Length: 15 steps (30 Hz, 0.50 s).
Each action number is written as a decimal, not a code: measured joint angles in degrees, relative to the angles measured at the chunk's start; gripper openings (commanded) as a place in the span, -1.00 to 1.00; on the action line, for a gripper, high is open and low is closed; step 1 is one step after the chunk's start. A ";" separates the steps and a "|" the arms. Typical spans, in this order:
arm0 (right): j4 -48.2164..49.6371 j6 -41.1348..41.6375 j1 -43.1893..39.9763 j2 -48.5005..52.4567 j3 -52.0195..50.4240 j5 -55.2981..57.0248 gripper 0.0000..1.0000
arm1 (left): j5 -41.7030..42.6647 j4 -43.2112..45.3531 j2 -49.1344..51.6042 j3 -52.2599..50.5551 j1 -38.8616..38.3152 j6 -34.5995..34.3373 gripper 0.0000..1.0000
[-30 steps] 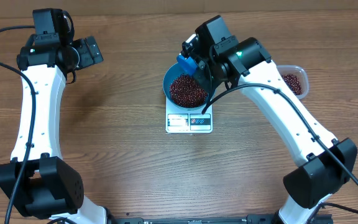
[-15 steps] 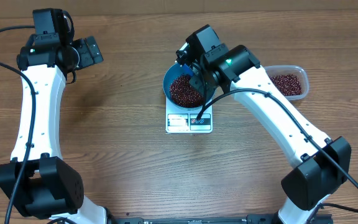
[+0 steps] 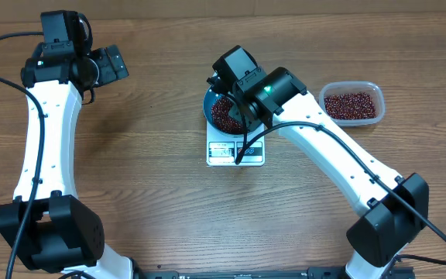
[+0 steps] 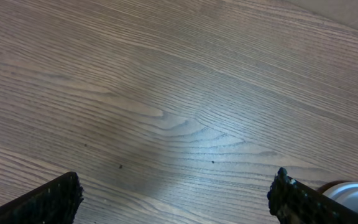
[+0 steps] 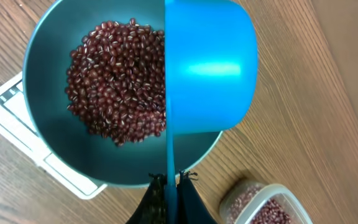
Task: Scoop item into bowl and weigh 150g on scale
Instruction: 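Tip the scoop to pour beans into the teal bowl, right gripper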
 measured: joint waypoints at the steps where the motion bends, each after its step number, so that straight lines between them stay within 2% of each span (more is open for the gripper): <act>1: 0.68 0.00 0.00 0.00 -0.48 -0.07 -0.93 | 0.00 0.00 0.00 0.00 0.00 0.00 0.99; 15: 5.29 0.39 0.00 0.04 -5.09 -0.50 -0.93 | 0.00 0.00 0.02 0.00 0.00 0.00 1.00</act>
